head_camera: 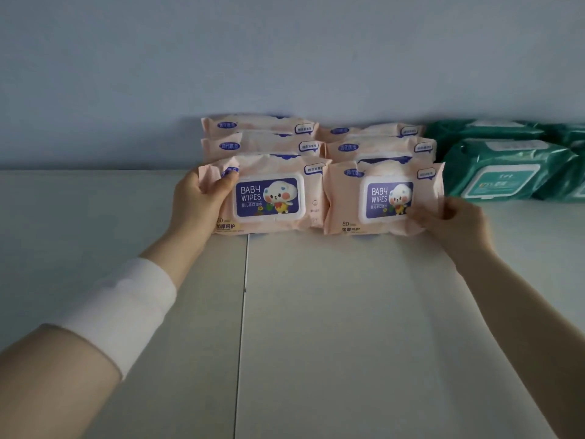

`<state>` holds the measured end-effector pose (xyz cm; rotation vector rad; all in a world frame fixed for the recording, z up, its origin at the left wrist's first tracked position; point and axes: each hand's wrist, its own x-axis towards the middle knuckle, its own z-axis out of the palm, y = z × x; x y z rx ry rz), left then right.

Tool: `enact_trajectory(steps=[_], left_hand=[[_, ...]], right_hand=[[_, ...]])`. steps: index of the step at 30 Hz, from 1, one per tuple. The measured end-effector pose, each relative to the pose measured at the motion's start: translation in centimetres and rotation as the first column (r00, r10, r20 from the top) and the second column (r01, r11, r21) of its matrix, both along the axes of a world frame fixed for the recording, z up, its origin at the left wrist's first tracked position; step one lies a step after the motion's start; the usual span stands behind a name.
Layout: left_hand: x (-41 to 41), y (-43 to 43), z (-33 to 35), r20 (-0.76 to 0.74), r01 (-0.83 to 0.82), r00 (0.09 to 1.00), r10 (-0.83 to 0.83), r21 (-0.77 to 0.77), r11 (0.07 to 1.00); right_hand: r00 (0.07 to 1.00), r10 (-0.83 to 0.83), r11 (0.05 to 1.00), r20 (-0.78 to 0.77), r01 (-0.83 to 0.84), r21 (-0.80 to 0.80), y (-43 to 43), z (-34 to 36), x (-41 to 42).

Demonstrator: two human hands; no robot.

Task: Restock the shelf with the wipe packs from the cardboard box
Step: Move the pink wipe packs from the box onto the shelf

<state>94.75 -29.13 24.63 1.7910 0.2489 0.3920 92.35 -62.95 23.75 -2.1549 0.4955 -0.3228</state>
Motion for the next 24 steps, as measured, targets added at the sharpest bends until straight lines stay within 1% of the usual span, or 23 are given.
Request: enact_trajectory(steps=[2, 3, 4, 6, 7, 8, 9, 11, 12, 14, 15, 16, 17, 19, 21, 24], left_hand=[[-0.3, 0.1, 0.7, 0.032, 0.020, 0.999, -0.024, 0.103, 0.994], [-0.4, 0.2, 1.1, 0.050, 0.020, 0.998, -0.031, 0.206, 0.978], [-0.6, 0.2, 1.5, 0.065, 0.003, 0.998, -0.026, 0.337, 0.942], [-1.6, 0.1, 2.8, 0.090, -0.051, 0.996, 0.000, 0.563, 0.825], [-2.3, 0.0, 3.6, 0.105, -0.052, 0.994, -0.018, 0.630, 0.775], [-3.1, -0.2, 4.3, 0.114, -0.029, 0.991, -0.070, 0.692, 0.721], [-4.0, -0.5, 4.9, 0.107, 0.008, 0.984, -0.142, 0.770, 0.638], [-6.0, -1.2, 5.6, 0.032, 0.087, 0.956, -0.290, 0.918, 0.387], [-7.2, -1.9, 5.8, -0.024, 0.121, 0.939, -0.344, 0.958, 0.262], [-9.8, -3.5, 6.1, -0.150, 0.184, 0.909, -0.388, 0.982, 0.052], [-11.3, -4.7, 6.2, -0.215, 0.221, 0.897, -0.386, 0.975, -0.030], [-12.8, -6.0, 6.4, -0.275, 0.262, 0.884, -0.378, 0.961, -0.087], [-14.3, -7.5, 6.7, -0.322, 0.298, 0.871, -0.372, 0.947, -0.120], [-17.1, -11.2, 7.3, -0.381, 0.336, 0.839, -0.387, 0.924, -0.182], [-19.8, -15.5, 8.0, -0.396, 0.314, 0.802, -0.448, 0.917, -0.248], [-24.0, -23.4, 9.1, -0.398, 0.266, 0.722, -0.567, 0.915, -0.303]], right_hand=[[0.996, -0.092, 0.992, -0.002, 0.092, -0.088, 0.9, 0.5, -0.8], [0.993, -0.122, 0.983, 0.000, 0.120, -0.136, 1.5, 0.8, -1.4], [0.991, -0.132, 0.973, 0.002, 0.130, -0.189, 2.1, 1.1, -2.1], [0.995, -0.100, 0.948, -0.001, 0.095, -0.305, 3.3, 1.6, -3.9], [0.998, -0.063, 0.928, -0.013, 0.054, -0.370, 4.0, 1.8, -4.9], [0.999, -0.026, 0.899, -0.036, 0.007, -0.438, 4.6, 2.2, -6.1], [0.998, 0.005, 0.864, -0.065, -0.037, -0.503, 5.1, 2.4, -7.3], [0.991, 0.040, 0.781, -0.128, -0.111, -0.614, 6.0, 2.8, -9.9], [0.986, 0.047, 0.739, -0.161, -0.143, -0.659, 6.2, 3.0, -11.4], [0.966, 0.054, 0.656, -0.252, -0.224, -0.721, 6.3, 3.3, -14.4], [0.951, 0.047, 0.620, -0.305, -0.268, -0.737, 6.1, 3.6, -16.1], [0.936, 0.032, 0.595, -0.350, -0.299, -0.746, 5.8, 3.8, -17.9], [0.925, 0.009, 0.581, -0.380, -0.314, -0.751, 5.1, 4.0, -19.7], [0.909, -0.048, 0.591, -0.414, -0.308, -0.745, 2.9, 4.9, -23.4], [0.898, -0.115, 0.617, -0.425, -0.271, -0.739, -0.3, 5.9, -27.4], [0.867, -0.228, 0.655, -0.443, -0.199, -0.729, -6.4, 7.0, -34.1]])
